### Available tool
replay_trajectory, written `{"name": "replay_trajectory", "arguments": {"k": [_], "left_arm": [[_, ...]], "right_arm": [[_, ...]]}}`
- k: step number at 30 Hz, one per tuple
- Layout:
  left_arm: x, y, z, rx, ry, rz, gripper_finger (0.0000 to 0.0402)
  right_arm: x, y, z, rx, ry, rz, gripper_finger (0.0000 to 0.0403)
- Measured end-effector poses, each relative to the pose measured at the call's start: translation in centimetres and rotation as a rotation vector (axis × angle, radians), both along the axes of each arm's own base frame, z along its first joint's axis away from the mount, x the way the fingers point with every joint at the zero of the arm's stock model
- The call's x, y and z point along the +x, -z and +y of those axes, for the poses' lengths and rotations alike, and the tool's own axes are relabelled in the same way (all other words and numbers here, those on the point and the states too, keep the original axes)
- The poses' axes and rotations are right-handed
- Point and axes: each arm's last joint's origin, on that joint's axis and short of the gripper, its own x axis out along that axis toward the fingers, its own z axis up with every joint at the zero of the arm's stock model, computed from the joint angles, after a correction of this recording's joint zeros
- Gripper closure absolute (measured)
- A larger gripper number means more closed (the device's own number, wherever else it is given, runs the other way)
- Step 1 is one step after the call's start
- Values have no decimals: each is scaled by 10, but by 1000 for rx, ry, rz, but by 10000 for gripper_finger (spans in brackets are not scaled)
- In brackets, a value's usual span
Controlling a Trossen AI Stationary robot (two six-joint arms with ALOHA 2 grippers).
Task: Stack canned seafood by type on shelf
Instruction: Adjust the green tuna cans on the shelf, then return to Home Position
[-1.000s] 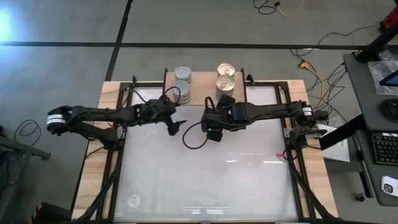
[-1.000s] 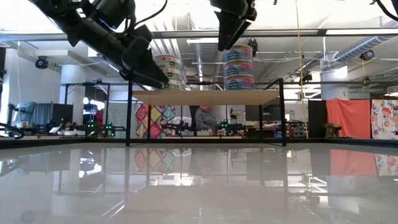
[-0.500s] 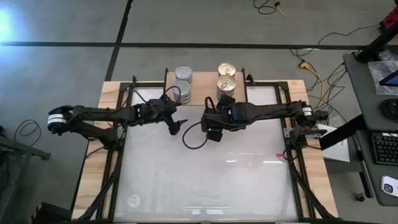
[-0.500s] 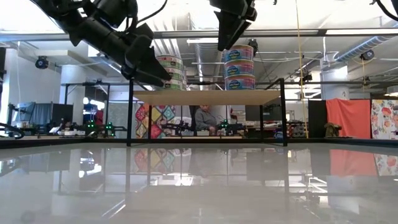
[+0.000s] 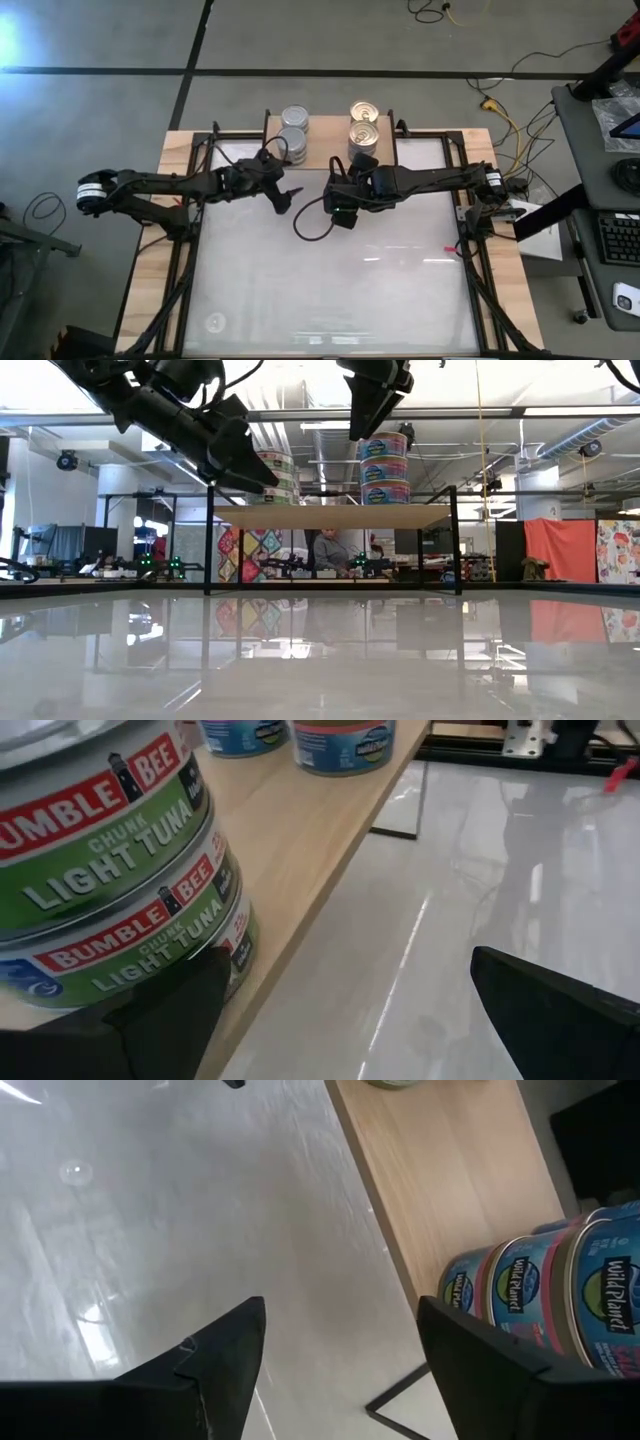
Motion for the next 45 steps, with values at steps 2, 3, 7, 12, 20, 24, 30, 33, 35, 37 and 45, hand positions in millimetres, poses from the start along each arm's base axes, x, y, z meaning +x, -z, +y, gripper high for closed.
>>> {"name": "replay_trajectory", "arguments": {"k": [2,3,7,12,20,24,30,33,35,37,45], "left_arm": [[0,0,0,10,-20,3,3],[0,0,1,13,-28,3,3],[-1,0,1,21,-45,5,3],[-1,-1,0,26,-38,8,3],[-7,-18,-22,26,79,-8,3],[-26,-36,-37,32,130,-48,3],[-60,-58,-58,35,224,-103,3],[-74,-63,-66,32,273,-108,3],[-82,-64,-70,25,296,-115,3],[-88,-62,-72,11,305,-115,3],[-106,-63,-69,13,273,-141,3]], "right_arm": [[0,0,0,1,1,-1,146],[0,0,0,1,0,-1,144],[0,0,1,1,-1,-2,137],[0,0,2,1,-3,-2,131],[0,0,2,4,0,-4,142],[2,1,2,-4,-22,-10,152],[16,10,3,-35,-125,-75,164],[24,19,4,-58,-173,-116,168],[30,28,4,-78,-206,-151,167],[36,36,5,-99,-239,-187,165],[46,57,9,-85,-466,-275,170]]}}
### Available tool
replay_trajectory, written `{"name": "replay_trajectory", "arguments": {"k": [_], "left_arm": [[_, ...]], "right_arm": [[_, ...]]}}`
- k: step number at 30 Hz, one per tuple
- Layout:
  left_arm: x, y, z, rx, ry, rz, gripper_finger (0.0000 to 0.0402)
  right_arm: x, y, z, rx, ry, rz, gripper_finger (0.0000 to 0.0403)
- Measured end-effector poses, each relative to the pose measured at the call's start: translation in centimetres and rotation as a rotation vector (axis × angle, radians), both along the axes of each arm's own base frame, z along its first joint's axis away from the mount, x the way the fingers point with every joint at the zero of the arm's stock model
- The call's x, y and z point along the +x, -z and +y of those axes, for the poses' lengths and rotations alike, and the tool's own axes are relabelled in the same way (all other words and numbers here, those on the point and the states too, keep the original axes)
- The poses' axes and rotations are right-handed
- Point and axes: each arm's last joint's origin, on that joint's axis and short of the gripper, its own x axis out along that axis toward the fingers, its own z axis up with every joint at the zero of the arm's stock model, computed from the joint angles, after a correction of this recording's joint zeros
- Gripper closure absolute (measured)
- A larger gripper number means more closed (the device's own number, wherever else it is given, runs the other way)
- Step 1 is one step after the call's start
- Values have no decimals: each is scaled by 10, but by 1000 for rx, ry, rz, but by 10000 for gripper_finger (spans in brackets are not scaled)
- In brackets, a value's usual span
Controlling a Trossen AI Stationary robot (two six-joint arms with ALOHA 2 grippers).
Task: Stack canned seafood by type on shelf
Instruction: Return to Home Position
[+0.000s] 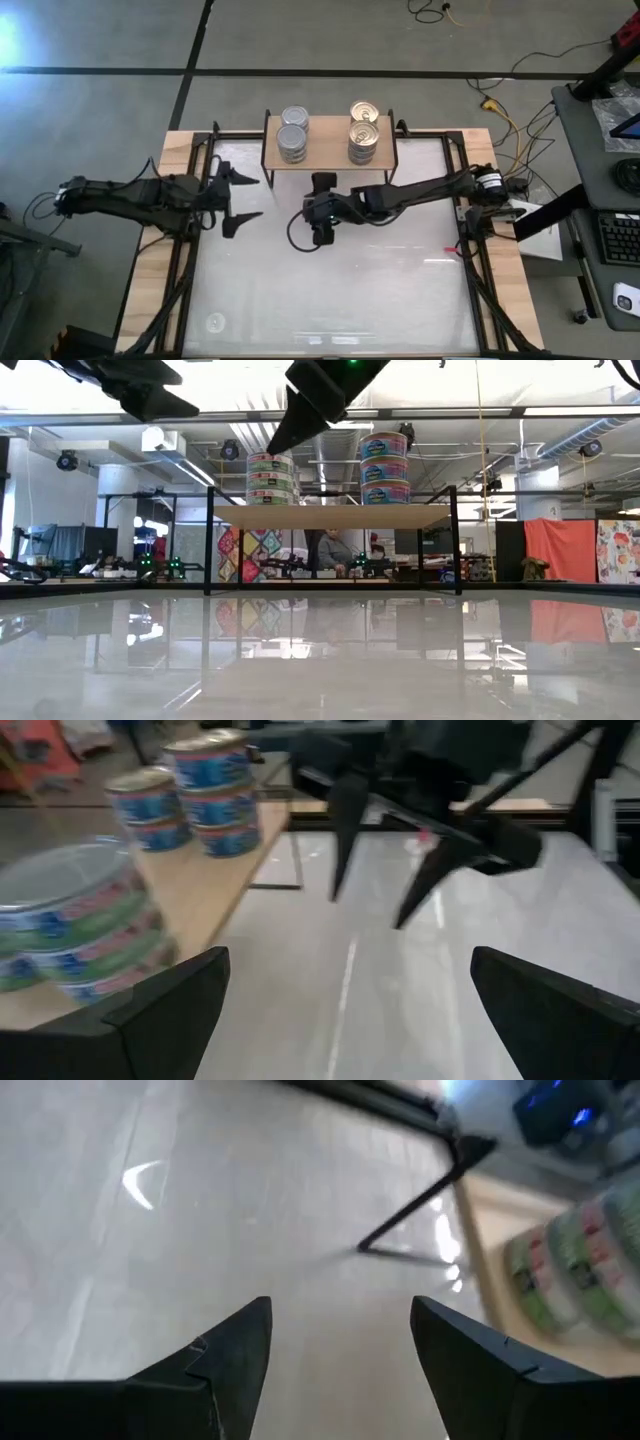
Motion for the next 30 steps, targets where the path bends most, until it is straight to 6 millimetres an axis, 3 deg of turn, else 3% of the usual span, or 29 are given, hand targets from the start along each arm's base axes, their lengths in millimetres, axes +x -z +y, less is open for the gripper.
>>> {"name": "replay_trajectory", "arguments": {"k": [4,8,14,22,30], "left_arm": [[-4,1,1,-81,-50,-3,3],[-5,9,0,-73,-16,38,3],[1,25,-3,-73,85,-71,3],[3,62,-4,-138,111,-192,3],[1,71,-8,-176,254,-263,3]], "right_arm": [[-2,-4,-4,-35,-26,-82,178],[-19,-7,-8,-41,-53,-164,184],[-77,-12,-11,-31,-78,-337,182],[-164,-4,-18,62,-21,-538,182],[-206,0,-20,304,86,-670,183]]}}
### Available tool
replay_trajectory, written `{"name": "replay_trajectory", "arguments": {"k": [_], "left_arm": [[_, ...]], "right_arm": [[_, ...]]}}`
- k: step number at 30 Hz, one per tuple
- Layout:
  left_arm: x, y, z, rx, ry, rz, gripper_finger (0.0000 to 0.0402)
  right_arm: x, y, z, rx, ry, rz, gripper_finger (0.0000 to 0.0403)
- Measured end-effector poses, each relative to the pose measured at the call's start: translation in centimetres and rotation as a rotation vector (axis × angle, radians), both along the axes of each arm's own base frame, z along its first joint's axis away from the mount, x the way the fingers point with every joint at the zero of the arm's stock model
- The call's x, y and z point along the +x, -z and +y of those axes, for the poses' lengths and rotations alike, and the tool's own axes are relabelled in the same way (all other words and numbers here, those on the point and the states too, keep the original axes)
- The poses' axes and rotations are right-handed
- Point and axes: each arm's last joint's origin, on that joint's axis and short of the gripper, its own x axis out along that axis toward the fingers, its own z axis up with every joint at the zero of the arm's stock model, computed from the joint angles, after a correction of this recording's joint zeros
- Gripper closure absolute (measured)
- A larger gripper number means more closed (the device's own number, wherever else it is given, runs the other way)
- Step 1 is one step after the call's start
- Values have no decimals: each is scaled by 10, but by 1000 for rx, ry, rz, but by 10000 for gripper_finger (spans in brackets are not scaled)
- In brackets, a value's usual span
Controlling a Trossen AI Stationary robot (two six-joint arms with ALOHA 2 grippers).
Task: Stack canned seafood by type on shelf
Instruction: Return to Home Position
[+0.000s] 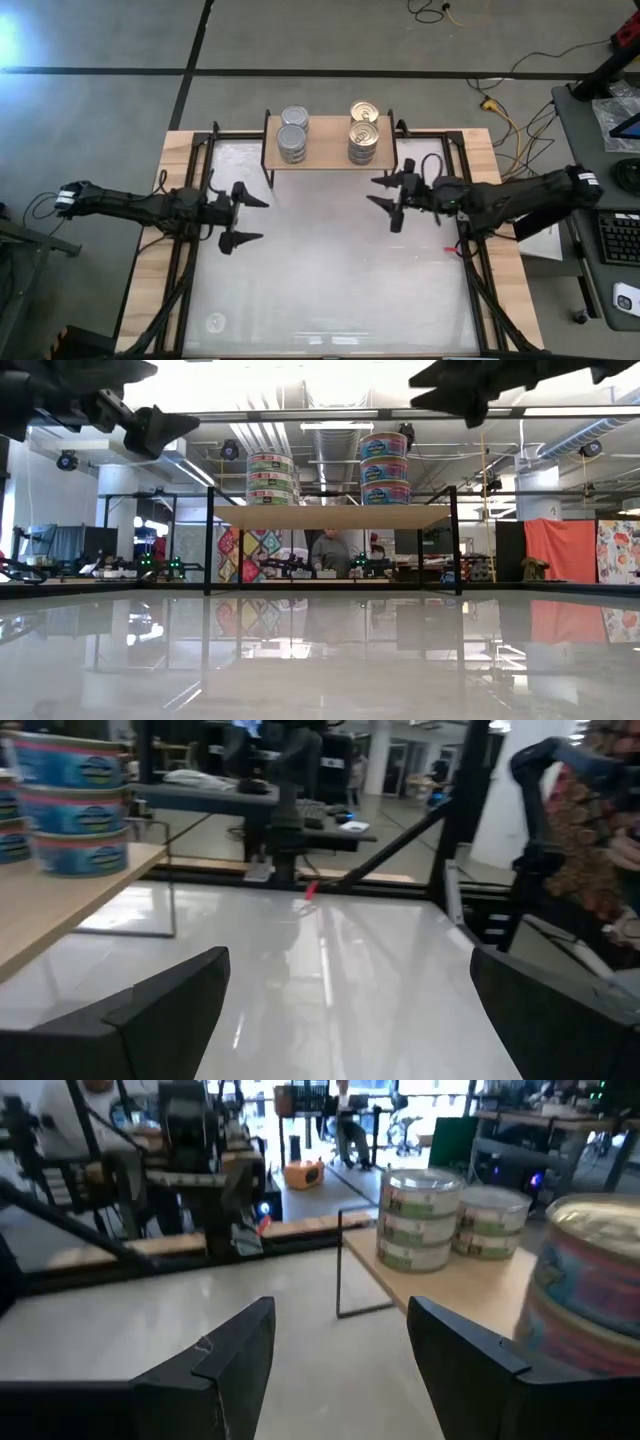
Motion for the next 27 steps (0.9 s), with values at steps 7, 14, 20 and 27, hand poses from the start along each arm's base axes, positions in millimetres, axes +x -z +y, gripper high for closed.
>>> {"name": "replay_trajectory", "arguments": {"k": [7,14,20,27], "left_arm": [[-1,-2,-4,-1,40,-16,3],[-9,4,-3,60,43,-52,3],[-20,28,-2,39,37,-137,3],[-26,36,-1,37,34,-179,3]], "right_arm": [[-27,-15,-2,-58,-7,-21,192],[-47,-7,-2,-115,-39,-35,212],[-58,16,-2,-105,-47,-10,229],[-67,31,0,-96,-135,-92,260]]}}
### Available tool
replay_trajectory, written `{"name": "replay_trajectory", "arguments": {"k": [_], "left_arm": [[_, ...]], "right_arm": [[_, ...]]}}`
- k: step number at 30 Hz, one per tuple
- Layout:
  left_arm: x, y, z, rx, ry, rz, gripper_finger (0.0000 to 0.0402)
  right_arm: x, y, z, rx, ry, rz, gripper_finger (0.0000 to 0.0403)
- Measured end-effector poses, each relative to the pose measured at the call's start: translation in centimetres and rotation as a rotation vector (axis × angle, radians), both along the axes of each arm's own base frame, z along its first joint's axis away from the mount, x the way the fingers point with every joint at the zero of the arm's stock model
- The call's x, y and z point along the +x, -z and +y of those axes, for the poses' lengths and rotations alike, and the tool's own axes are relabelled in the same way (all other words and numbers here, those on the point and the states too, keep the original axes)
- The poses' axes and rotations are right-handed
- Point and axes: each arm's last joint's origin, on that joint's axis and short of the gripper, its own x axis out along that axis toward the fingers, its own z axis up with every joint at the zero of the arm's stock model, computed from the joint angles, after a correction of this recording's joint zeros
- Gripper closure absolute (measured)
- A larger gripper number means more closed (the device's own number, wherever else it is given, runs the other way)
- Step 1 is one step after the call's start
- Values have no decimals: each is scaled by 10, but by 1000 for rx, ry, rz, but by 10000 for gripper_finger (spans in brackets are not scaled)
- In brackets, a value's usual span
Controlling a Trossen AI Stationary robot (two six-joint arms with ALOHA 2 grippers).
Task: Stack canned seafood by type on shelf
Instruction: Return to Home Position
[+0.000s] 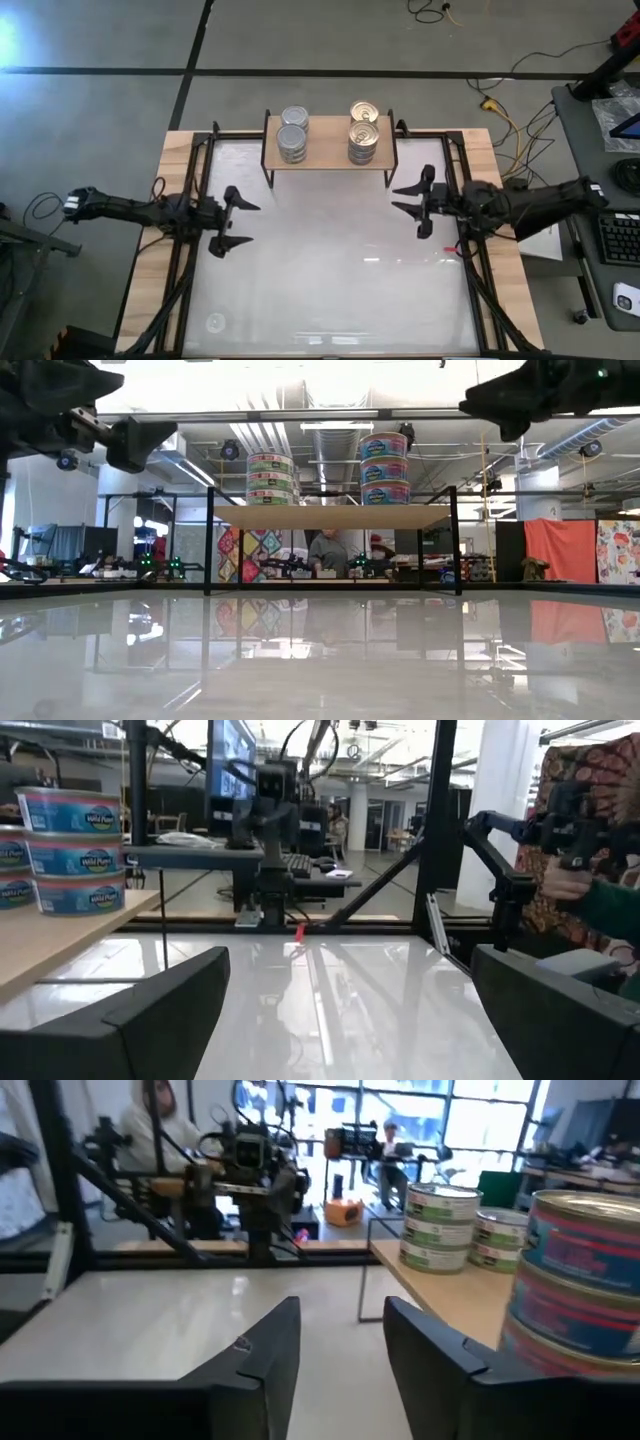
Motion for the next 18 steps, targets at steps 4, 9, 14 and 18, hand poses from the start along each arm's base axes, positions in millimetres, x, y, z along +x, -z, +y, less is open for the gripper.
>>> {"name": "replay_trajectory", "arguments": {"k": [4,9,14,18], "left_arm": [[-2,-1,0,3,-1,-21,3],[-8,-1,0,-2,39,-29,3],[-20,-2,0,-2,83,-63,3],[-20,2,1,-7,47,-24,3]], "right_arm": [[-7,18,0,17,-22,-21,285],[-28,25,-1,56,-24,-127,322],[-46,33,-2,63,-26,-195,357],[-55,47,-3,108,-32,-242,377]]}}
